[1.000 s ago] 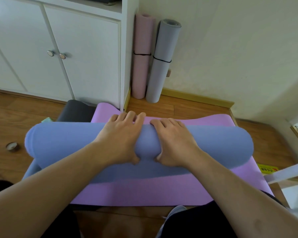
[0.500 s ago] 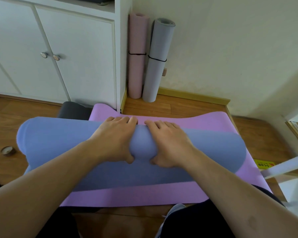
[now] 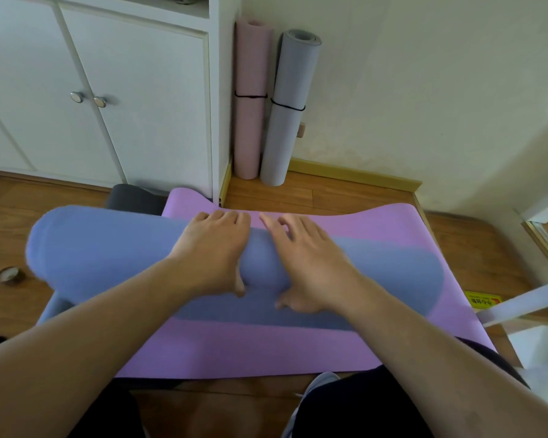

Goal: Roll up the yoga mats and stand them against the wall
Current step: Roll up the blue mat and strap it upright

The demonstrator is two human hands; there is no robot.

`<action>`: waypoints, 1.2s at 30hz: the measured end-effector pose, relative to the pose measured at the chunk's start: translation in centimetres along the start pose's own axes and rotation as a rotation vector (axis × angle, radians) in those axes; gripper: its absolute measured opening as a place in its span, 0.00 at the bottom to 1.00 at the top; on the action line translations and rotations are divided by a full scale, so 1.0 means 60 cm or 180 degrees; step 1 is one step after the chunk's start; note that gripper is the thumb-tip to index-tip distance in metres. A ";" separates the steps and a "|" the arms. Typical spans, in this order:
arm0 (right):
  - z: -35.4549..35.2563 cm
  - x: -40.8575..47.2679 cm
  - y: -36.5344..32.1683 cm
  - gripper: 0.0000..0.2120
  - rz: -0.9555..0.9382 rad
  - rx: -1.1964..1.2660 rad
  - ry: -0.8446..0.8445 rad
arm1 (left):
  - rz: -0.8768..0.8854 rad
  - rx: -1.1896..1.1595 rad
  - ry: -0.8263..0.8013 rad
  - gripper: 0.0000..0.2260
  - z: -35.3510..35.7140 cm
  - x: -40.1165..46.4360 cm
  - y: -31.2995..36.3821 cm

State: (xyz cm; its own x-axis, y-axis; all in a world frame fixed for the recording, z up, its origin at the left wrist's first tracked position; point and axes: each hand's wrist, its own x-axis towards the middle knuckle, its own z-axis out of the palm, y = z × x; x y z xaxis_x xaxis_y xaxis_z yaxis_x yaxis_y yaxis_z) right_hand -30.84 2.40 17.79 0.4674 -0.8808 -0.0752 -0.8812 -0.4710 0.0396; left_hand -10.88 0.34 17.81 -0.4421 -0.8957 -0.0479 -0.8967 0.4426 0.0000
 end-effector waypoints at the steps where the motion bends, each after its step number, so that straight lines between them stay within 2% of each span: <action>1: 0.003 0.000 -0.002 0.67 -0.0033 -0.0155 0.0026 | -0.0080 -0.0131 -0.0100 0.35 -0.004 0.001 -0.006; 5: 0.010 0.009 -0.001 0.55 -0.0004 -0.0353 0.0047 | -0.0217 -0.0490 -0.0424 0.37 -0.006 -0.001 -0.017; 8: 0.009 0.014 0.002 0.48 -0.0004 -0.0318 0.0125 | -0.0024 -0.0390 -0.0286 0.39 0.000 -0.009 -0.009; 11: -0.003 0.015 0.008 0.47 0.0124 -0.0090 0.0034 | 0.0163 0.0189 -0.0096 0.56 0.012 -0.022 0.015; 12: -0.007 0.014 0.010 0.48 0.0189 0.0039 -0.0028 | 0.0171 0.0399 -0.0028 0.58 0.017 -0.023 0.023; 16: -0.014 0.005 0.010 0.57 0.0344 0.0460 -0.0242 | 0.0226 0.0275 0.0216 0.42 0.025 -0.010 0.024; 19: -0.007 -0.005 0.002 0.65 0.0068 0.0143 -0.0053 | 0.0170 -0.0071 0.0059 0.36 0.011 -0.001 0.009; 22: -0.001 -0.004 -0.005 0.69 0.0011 -0.0205 -0.0110 | 0.0100 -0.0326 -0.0148 0.37 0.002 0.002 -0.005; 26: -0.001 0.010 -0.001 0.62 0.0136 -0.0104 -0.0106 | 0.0123 -0.0257 -0.0255 0.40 0.000 -0.006 -0.007; 31: -0.014 0.012 0.006 0.58 0.0349 0.0319 -0.0140 | 0.0172 0.0323 -0.0063 0.60 0.012 -0.020 0.018; 32: -0.016 0.012 0.006 0.58 0.0406 0.0409 -0.0216 | 0.0140 0.0406 -0.0024 0.59 0.014 -0.019 0.023; 36: -0.014 0.010 0.005 0.59 0.0360 0.0548 -0.0351 | 0.0180 0.0254 0.0118 0.42 0.016 -0.008 0.020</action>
State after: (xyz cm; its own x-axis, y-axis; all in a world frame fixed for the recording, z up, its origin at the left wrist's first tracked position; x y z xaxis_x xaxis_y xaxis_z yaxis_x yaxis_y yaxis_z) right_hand -30.77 1.72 18.59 0.3629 -0.9125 -0.1888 -0.9310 -0.3462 -0.1160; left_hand -11.69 1.35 16.87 -0.4938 -0.8695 -0.0131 -0.8664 0.4932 -0.0779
